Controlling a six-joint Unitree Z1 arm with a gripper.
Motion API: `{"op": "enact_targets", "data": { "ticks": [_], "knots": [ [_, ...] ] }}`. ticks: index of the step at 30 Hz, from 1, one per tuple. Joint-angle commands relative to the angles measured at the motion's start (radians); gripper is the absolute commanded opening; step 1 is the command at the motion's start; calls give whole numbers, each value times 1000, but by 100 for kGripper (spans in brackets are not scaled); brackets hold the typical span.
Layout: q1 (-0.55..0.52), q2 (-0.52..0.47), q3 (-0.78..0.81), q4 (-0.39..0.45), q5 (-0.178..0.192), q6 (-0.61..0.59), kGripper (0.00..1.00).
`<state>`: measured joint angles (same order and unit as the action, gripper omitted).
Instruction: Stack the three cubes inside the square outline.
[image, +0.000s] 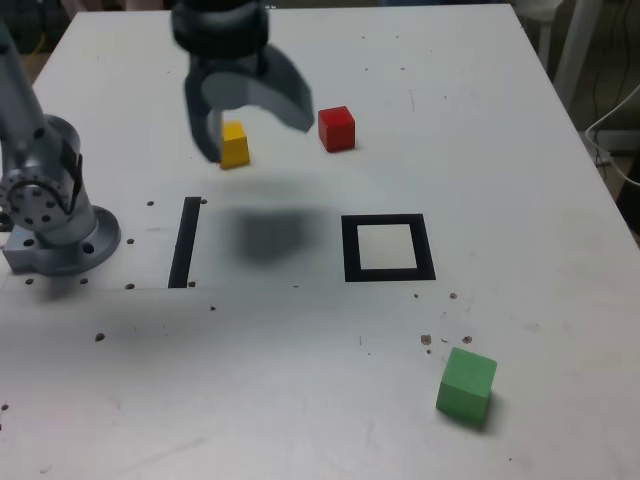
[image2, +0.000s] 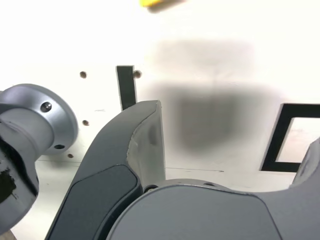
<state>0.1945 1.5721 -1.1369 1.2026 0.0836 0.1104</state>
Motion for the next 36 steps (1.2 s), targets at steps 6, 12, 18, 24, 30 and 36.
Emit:
{"op": "enact_targets", "data": {
  "ticks": [6, 12, 18, 24, 30, 36],
  "knots": [
    [108, 148, -167, 46, 2, 73, 100],
    [186, 266, -294, 61, 7, 129, 100],
    [257, 337, -375, 67, 17, 175, 100],
    [299, 370, -391, 69, 28, 186, 99],
    [324, 402, -381, 64, 29, 189, 99],
    [325, 451, -372, 35, 30, 189, 98]
  ]
}}
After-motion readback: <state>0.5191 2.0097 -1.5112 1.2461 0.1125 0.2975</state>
